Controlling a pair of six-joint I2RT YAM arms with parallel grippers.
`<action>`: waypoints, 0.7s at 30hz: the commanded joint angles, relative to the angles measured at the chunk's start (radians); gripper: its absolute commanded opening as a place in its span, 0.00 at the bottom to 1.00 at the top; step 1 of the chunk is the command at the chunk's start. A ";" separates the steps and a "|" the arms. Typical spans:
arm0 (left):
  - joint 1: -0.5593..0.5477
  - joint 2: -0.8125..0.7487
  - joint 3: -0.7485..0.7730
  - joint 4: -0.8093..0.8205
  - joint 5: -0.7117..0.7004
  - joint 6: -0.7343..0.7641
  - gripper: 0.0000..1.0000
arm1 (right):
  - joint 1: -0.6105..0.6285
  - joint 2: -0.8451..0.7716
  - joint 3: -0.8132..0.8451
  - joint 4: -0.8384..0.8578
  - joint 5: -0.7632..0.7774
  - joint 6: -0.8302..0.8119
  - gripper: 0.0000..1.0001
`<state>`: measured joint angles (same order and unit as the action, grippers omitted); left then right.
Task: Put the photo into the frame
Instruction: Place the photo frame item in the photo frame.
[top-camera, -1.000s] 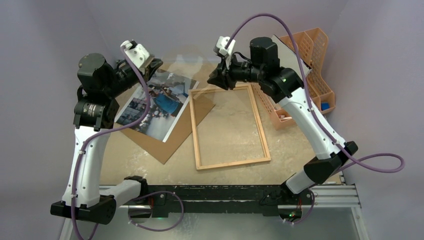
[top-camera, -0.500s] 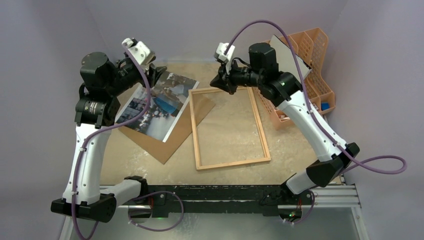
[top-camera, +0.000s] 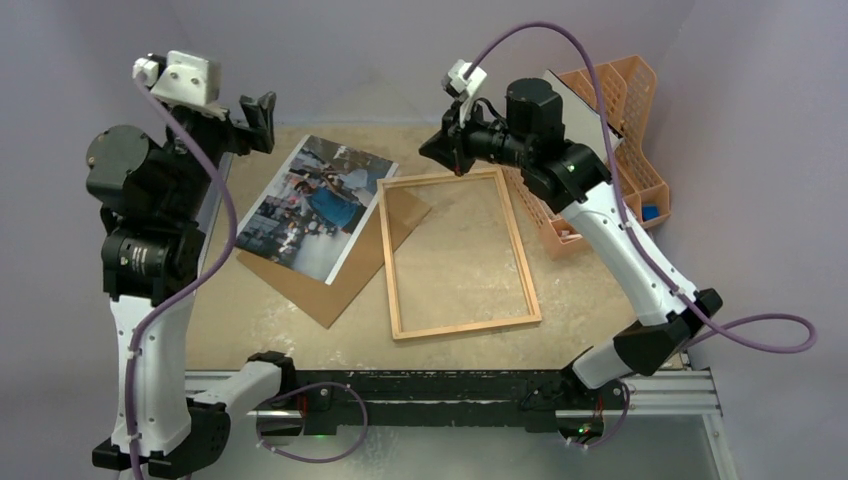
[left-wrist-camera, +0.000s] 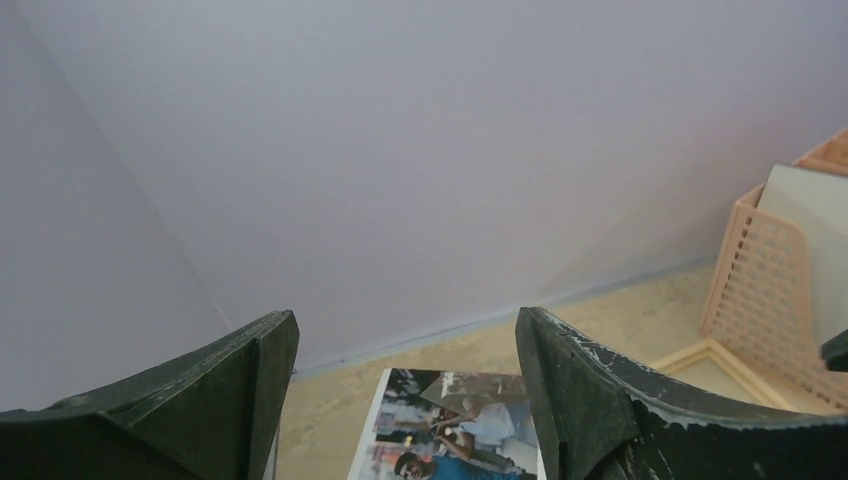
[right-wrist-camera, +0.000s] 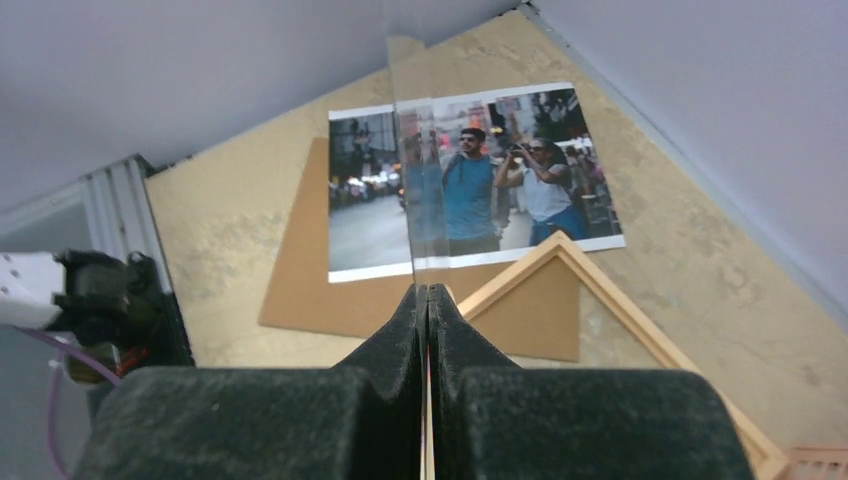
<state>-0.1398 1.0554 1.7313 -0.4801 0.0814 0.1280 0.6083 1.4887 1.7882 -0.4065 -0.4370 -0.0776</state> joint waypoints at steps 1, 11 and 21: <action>-0.003 -0.026 0.056 0.001 -0.076 -0.111 0.84 | -0.001 0.052 0.093 0.097 0.014 0.260 0.00; -0.003 -0.018 0.014 -0.039 -0.172 -0.233 0.84 | -0.009 0.176 0.133 0.134 0.018 0.657 0.00; -0.003 0.052 -0.227 -0.045 -0.105 -0.455 0.82 | -0.130 0.204 -0.192 0.177 0.065 0.797 0.00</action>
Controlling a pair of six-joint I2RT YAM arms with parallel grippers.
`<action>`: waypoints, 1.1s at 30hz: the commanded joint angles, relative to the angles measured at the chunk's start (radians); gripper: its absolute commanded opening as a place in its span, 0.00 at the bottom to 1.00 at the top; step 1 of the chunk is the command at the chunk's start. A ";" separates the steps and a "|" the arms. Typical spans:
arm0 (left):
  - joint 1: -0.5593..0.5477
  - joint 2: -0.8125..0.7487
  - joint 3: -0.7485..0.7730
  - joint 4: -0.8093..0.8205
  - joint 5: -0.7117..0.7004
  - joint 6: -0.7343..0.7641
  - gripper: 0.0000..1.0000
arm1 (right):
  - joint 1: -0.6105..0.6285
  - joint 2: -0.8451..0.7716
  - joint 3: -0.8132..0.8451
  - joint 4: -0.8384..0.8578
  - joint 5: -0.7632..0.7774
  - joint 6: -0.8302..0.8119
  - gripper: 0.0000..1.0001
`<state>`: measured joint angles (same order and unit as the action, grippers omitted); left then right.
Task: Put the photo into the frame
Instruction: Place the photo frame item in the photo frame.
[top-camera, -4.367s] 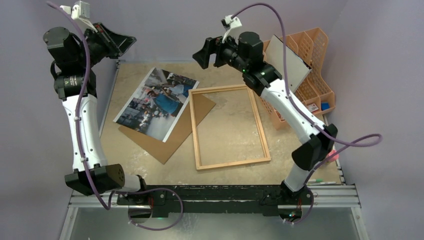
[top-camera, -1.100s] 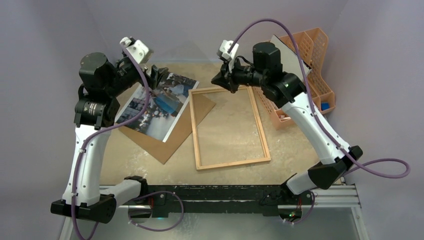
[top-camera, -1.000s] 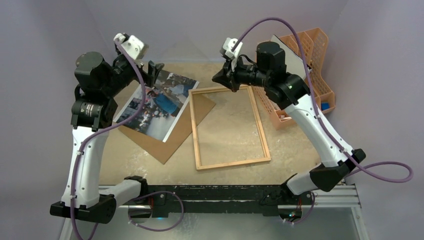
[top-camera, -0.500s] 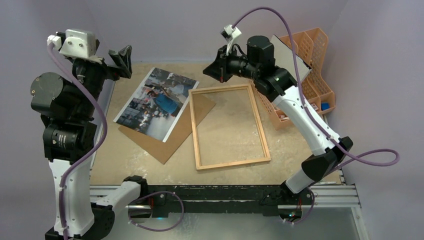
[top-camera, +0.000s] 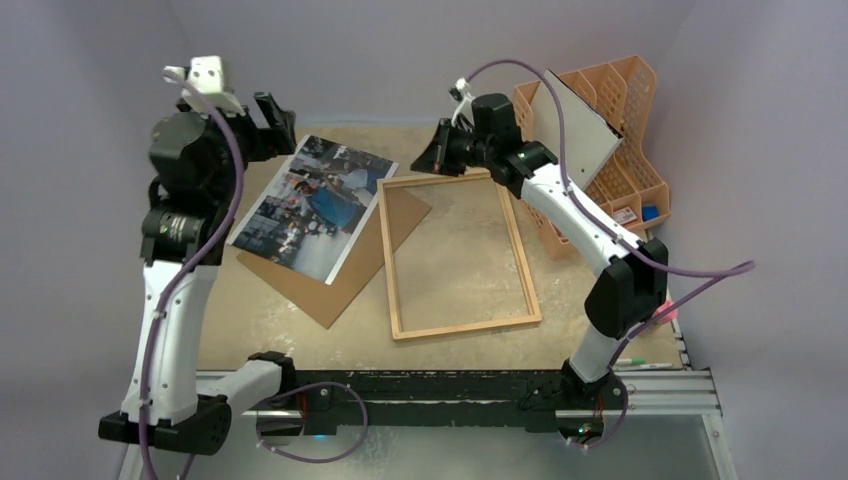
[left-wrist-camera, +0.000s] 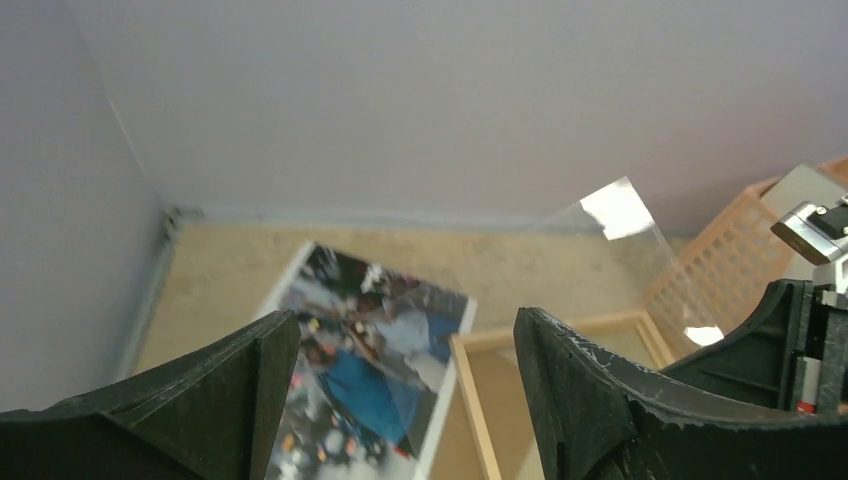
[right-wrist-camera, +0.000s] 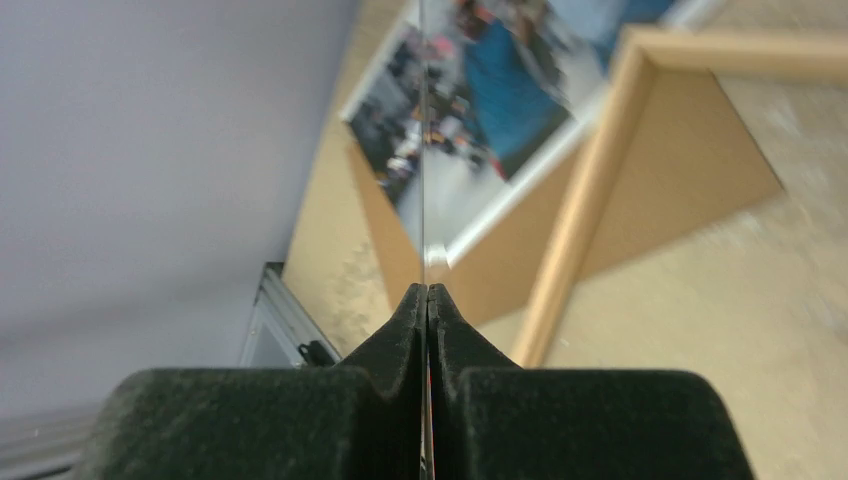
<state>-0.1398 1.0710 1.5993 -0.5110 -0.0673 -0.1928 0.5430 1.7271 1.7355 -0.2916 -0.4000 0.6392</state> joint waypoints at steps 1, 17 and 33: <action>-0.003 0.048 -0.123 -0.009 0.059 -0.159 0.81 | -0.084 -0.032 -0.178 0.080 0.027 0.072 0.00; -0.003 0.177 -0.623 0.318 0.392 -0.421 0.75 | -0.266 0.031 -0.430 0.183 0.043 -0.066 0.00; -0.003 0.403 -0.731 0.456 0.512 -0.426 0.72 | -0.301 0.093 -0.371 0.051 -0.049 -0.280 0.00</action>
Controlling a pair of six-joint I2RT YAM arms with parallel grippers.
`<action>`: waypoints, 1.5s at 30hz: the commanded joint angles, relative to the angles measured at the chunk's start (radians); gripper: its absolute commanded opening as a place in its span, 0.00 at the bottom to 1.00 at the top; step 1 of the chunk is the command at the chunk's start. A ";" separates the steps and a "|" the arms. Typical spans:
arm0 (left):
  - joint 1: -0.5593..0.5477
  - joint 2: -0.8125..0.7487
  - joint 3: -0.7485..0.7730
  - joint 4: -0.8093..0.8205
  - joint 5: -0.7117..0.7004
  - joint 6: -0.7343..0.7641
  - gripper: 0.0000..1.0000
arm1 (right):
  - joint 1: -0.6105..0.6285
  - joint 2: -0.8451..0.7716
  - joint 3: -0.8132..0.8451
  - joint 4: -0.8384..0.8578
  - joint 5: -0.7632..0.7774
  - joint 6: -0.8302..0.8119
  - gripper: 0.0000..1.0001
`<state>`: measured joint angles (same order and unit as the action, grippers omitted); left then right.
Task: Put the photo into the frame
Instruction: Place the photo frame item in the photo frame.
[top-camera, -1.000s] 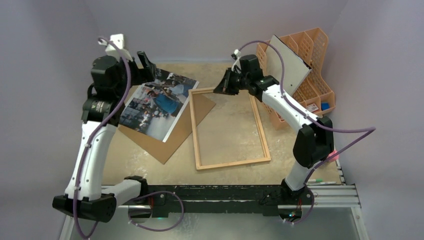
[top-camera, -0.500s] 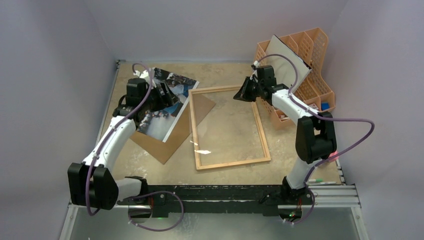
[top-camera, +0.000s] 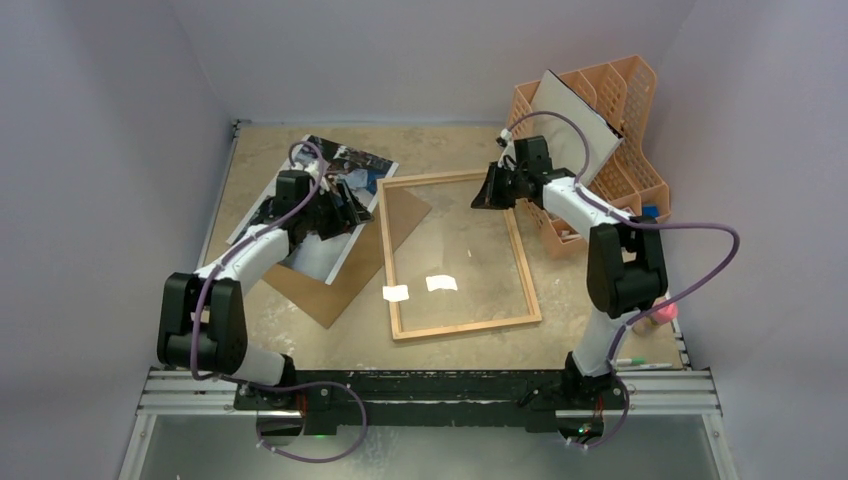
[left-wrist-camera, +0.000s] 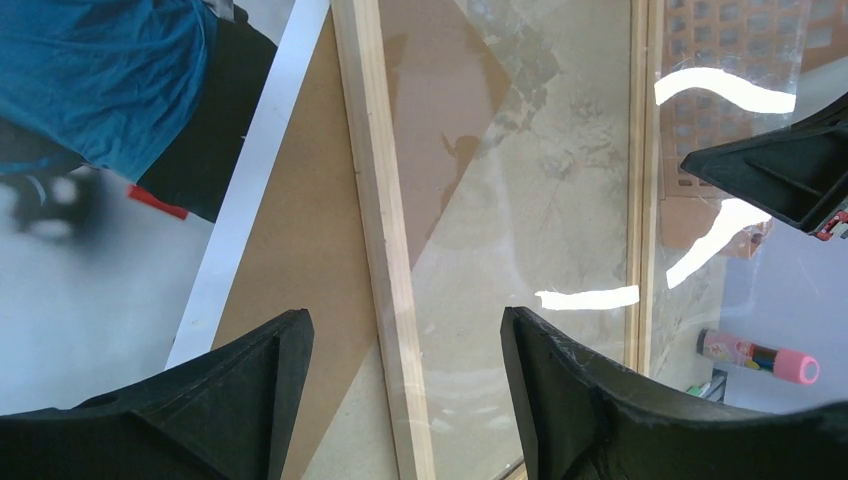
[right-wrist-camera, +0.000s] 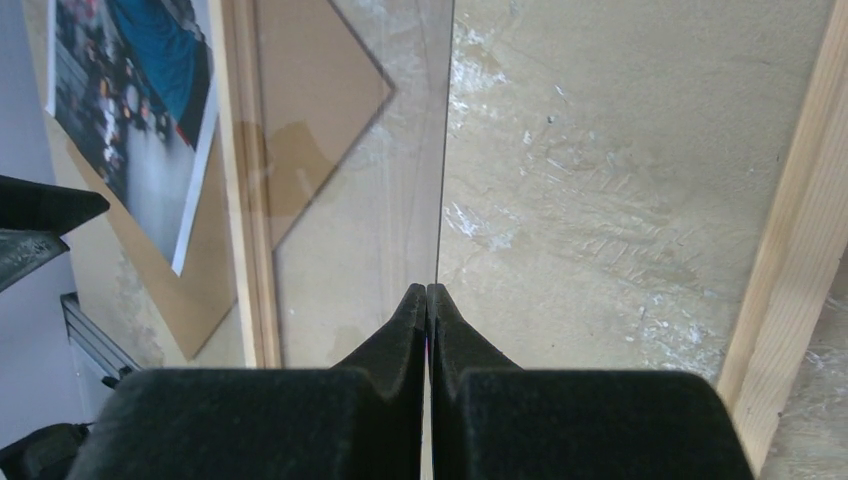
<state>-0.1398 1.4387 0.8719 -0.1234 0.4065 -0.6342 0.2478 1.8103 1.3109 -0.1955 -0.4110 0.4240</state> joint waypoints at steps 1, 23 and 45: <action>-0.003 0.048 -0.005 0.072 0.042 0.016 0.72 | -0.006 0.015 0.060 -0.052 -0.035 -0.073 0.00; -0.004 0.270 0.038 0.157 0.087 -0.034 0.59 | -0.022 -0.032 -0.002 -0.029 0.067 -0.070 0.00; -0.017 0.335 0.061 0.193 0.109 -0.041 0.58 | -0.029 -0.048 -0.094 0.014 -0.119 -0.072 0.43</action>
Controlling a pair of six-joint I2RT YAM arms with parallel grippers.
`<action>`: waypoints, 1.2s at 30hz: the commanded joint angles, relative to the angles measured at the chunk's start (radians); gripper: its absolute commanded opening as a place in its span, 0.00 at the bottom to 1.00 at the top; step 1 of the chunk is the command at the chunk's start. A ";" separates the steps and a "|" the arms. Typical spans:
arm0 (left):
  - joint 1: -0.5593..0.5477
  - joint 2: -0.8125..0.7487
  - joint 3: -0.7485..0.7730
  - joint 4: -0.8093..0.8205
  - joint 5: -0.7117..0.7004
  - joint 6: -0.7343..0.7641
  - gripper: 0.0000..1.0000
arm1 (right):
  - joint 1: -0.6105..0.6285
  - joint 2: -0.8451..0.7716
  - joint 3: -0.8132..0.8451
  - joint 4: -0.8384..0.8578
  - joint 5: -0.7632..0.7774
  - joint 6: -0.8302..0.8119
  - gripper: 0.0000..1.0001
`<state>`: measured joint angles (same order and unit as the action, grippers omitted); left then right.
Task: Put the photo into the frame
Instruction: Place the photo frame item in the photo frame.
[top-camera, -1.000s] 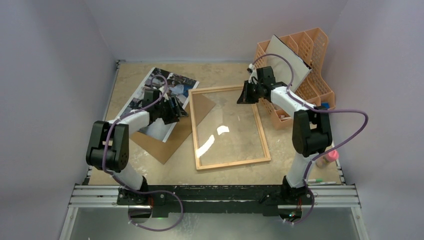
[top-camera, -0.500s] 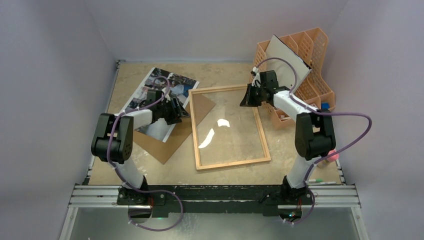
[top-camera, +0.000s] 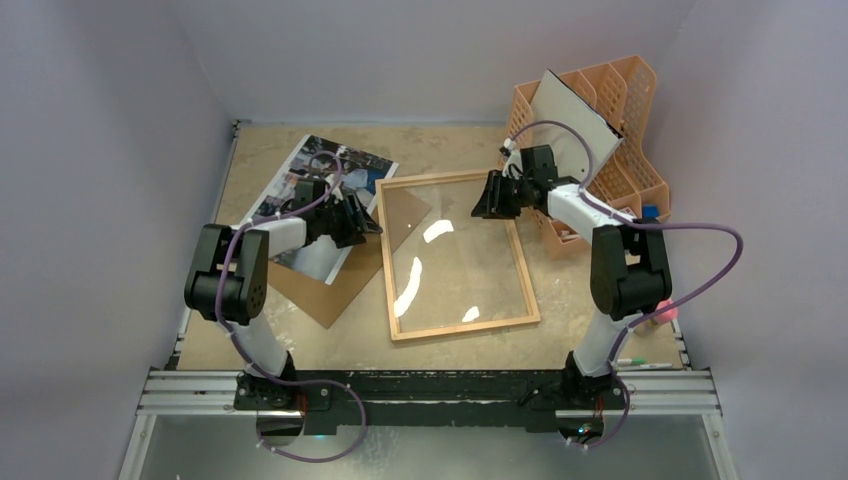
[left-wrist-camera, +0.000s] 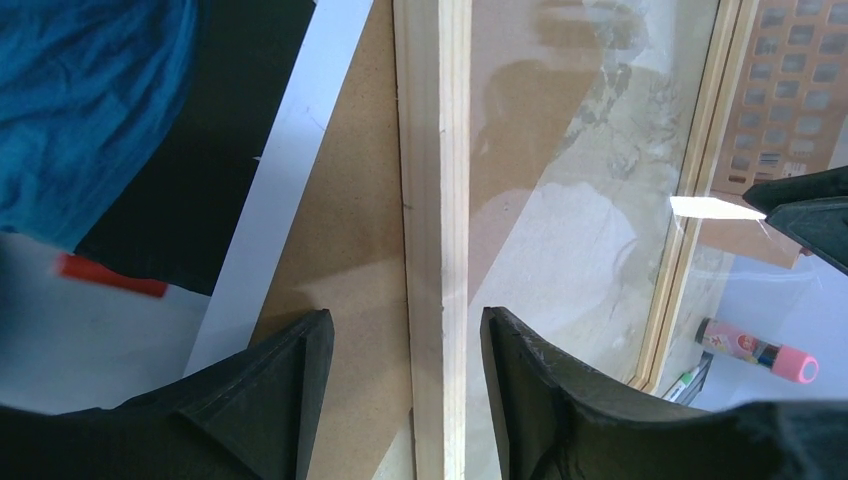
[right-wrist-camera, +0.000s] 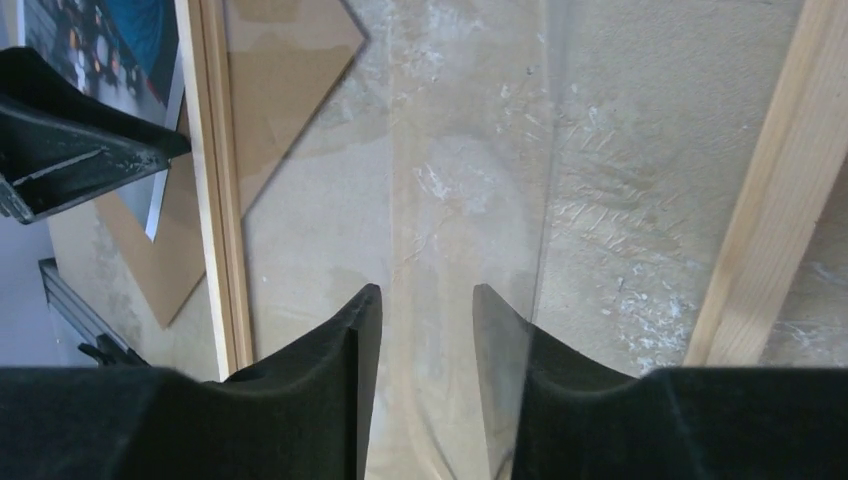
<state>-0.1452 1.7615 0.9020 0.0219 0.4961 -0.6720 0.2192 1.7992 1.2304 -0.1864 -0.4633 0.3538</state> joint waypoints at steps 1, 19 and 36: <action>-0.013 0.013 0.030 0.049 0.016 -0.002 0.58 | 0.000 -0.043 -0.023 0.013 -0.080 0.003 0.46; -0.065 0.005 0.040 0.038 -0.107 0.034 0.39 | -0.001 -0.208 -0.296 0.290 -0.297 0.204 0.21; -0.065 -0.021 0.042 0.016 -0.194 0.071 0.29 | -0.001 -0.238 -0.344 0.296 -0.268 0.496 0.14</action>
<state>-0.2108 1.7729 0.9241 0.0349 0.3534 -0.6342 0.2165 1.5837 0.8967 0.0898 -0.7067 0.7883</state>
